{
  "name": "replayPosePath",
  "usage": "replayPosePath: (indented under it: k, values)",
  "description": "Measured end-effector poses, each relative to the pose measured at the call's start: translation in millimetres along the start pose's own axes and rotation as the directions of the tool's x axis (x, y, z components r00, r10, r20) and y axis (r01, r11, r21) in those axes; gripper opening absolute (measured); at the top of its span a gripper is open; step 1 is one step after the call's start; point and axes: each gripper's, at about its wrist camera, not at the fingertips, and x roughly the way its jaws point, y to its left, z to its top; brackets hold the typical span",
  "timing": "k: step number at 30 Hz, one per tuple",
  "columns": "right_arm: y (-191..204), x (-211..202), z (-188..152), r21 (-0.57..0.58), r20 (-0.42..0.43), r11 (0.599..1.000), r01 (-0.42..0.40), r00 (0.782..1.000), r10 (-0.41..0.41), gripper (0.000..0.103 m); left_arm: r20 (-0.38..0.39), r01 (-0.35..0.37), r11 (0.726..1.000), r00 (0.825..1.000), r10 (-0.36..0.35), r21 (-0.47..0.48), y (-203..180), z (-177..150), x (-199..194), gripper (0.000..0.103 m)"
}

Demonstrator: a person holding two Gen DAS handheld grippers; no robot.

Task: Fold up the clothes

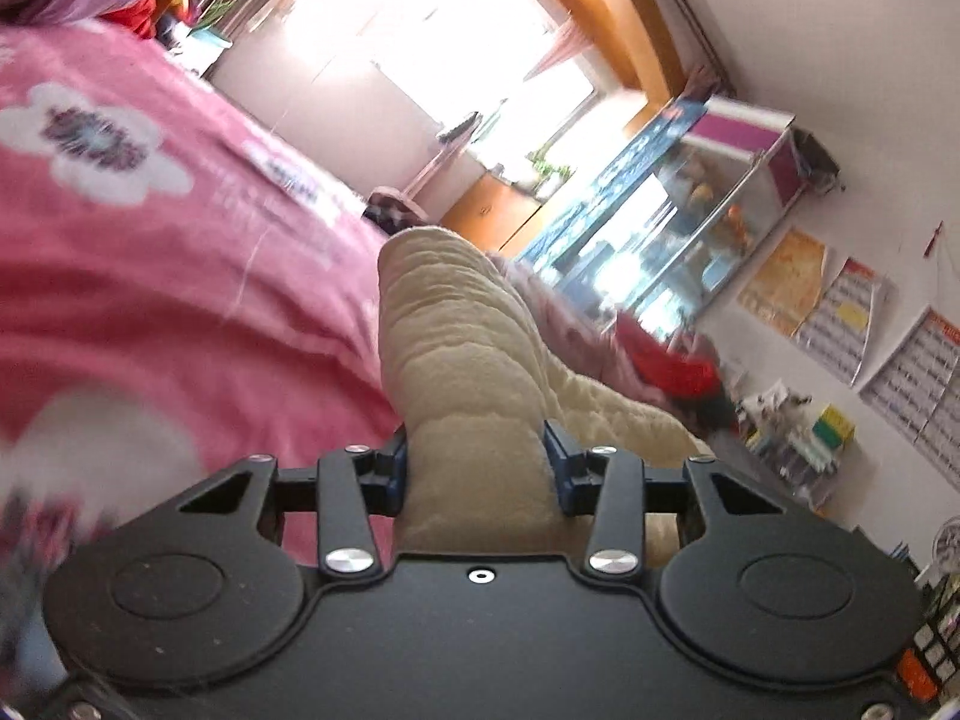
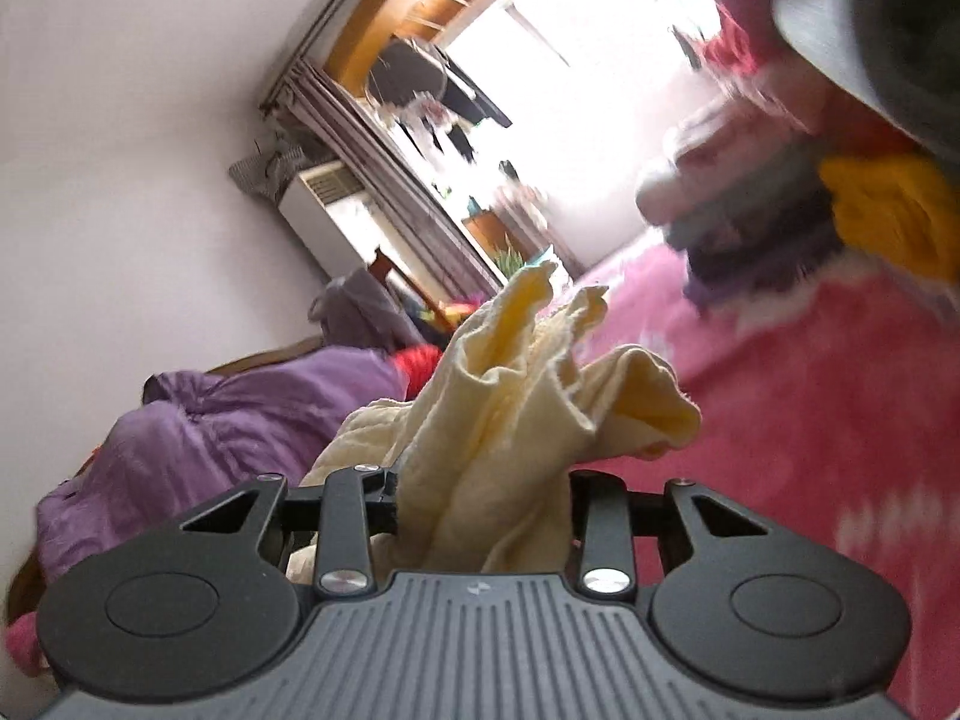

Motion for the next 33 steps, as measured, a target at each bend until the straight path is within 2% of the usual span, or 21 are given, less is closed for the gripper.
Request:
replayPosePath:
  k: [4, 8, 10, 12, 14, 15, 16, 17, 19, 21, 23, 24, 27, 30, 33]
  values:
    - [-17, 41, 22, -0.028, 0.071, 1.000, 0.002, 0.997, 0.000, 0.036, 0.033, 0.028, 1.000, 0.999, -0.028, 0.007, 9, 25, 43, 0.040]
    - [-45, 69, 39, -0.005, 0.143, 1.000, -0.006, 0.990, 0.007, 0.036, 0.068, 0.063, 0.998, 0.996, -0.063, -0.006, 19, 41, 83, 0.040]
    - [-63, 83, 45, 0.021, 0.161, 0.999, -0.031, 0.987, 0.028, 0.036, 0.076, 0.084, 0.996, 0.994, -0.082, -0.024, 29, 45, 103, 0.040]
    - [-79, 97, 43, 0.016, 0.147, 1.000, -0.016, 0.989, 0.013, 0.036, 0.080, 0.094, 0.995, 0.993, -0.090, -0.037, 41, 46, 120, 0.040]
    - [-108, 114, 34, 0.048, 0.079, 0.995, 0.085, 0.993, -0.089, 0.039, 0.054, 0.029, 0.993, 0.998, -0.023, -0.111, 65, 39, 138, 0.042]
    - [-128, 125, 28, 0.112, 0.002, 0.983, 0.147, 0.989, -0.148, 0.041, -0.004, -0.065, 0.988, 0.998, 0.065, -0.138, 79, 30, 150, 0.044]
    - [-148, 132, 25, 0.218, -0.065, 0.958, 0.185, 0.982, -0.175, 0.042, -0.074, -0.154, 0.978, 0.987, 0.145, -0.139, 89, 21, 162, 0.044]
    - [-155, 132, 29, 0.261, -0.061, 0.951, 0.164, 0.986, -0.153, 0.042, -0.074, -0.170, 0.977, 0.984, 0.162, -0.125, 91, 16, 165, 0.047]
    - [-147, 135, 37, 0.186, -0.074, 0.958, 0.219, 0.975, -0.208, 0.056, -0.070, -0.186, 0.980, 0.981, 0.181, -0.071, 76, 21, 164, 0.049]
    - [-147, 134, 34, 0.180, -0.070, 0.958, 0.222, 0.975, -0.213, 0.057, -0.064, -0.213, 0.976, 0.976, 0.210, -0.045, 71, 19, 162, 0.053]
    - [-149, 129, 37, 0.211, -0.065, 0.953, 0.219, 0.976, -0.210, 0.062, -0.052, -0.199, 0.976, 0.979, 0.195, -0.087, 75, 17, 154, 0.054]
    - [-143, 127, 35, 0.208, -0.055, 0.952, 0.226, 0.974, -0.220, 0.068, -0.051, -0.208, 0.973, 0.978, 0.204, -0.101, 73, 17, 148, 0.057]
    - [-135, 116, 33, 0.200, -0.055, 0.945, 0.260, 0.966, -0.254, 0.070, -0.044, -0.250, 0.961, 0.968, 0.247, -0.114, 65, 16, 133, 0.062]
    - [-128, 103, 24, 0.203, -0.058, 0.939, 0.278, 0.961, -0.272, 0.071, -0.034, -0.241, 0.953, 0.970, 0.239, -0.183, 69, 9, 112, 0.065]
    - [-114, 84, 13, 0.196, -0.075, 0.941, 0.274, 0.962, -0.264, 0.079, -0.003, -0.200, 0.951, 0.979, 0.205, -0.235, 68, -9, 78, 0.065]
